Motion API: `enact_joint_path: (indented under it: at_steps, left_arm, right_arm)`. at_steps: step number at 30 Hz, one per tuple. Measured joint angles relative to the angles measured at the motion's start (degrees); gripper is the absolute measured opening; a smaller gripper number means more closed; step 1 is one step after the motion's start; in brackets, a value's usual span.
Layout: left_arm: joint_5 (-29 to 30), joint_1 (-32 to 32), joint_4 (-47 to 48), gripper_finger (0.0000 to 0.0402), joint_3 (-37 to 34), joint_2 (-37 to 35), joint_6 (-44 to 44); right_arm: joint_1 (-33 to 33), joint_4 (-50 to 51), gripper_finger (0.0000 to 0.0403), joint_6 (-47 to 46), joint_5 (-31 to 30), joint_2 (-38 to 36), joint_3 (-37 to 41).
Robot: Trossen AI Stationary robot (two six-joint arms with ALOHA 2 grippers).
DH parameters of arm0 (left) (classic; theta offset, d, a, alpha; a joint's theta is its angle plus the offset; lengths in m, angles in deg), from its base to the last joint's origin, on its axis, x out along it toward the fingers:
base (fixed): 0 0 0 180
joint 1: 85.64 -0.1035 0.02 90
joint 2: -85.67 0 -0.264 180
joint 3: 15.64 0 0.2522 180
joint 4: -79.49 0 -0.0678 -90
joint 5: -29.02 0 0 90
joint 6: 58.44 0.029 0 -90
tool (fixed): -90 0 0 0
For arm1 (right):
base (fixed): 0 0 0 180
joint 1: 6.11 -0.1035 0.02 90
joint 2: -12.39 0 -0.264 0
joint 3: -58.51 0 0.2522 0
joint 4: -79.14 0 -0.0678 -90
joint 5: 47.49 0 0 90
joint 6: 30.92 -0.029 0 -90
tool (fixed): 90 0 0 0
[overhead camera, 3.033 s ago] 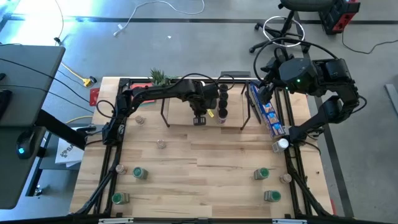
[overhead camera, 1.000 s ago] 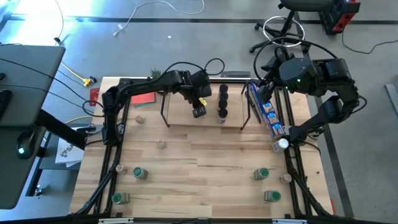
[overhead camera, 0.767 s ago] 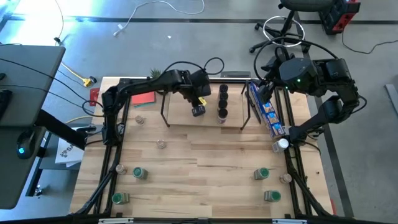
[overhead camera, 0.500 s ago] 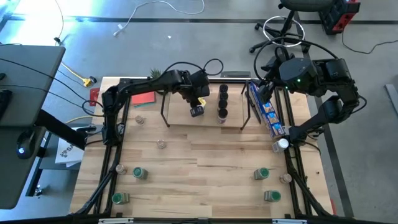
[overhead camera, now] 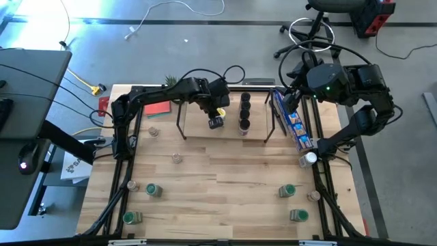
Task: Shelf spices
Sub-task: Put the white seasoning bottle on the shelf aligned with the other white seasoning bottles
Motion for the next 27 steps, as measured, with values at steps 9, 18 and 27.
enact_joint_path:
  at_steps: [9,18,27]
  left_arm:
    - [1.5,0.6,0.5,0.0000,0.8,-1.2,-1.5]
    - [3.4,3.0,3.7,0.0000,8.2,-4.4,-6.0]
    - [7.7,5.3,5.0,0.0000,8.5,-6.7,-7.4]
  right_arm:
    - [0.0,0.0,0.0281,0.1,0.0,0.0,0.0]
    - [0.0,0.5,0.0281,-4.3,14.1,0.0,0.0]
    - [-10.3,0.5,0.0281,-13.2,45.8,-4.4,28.1]
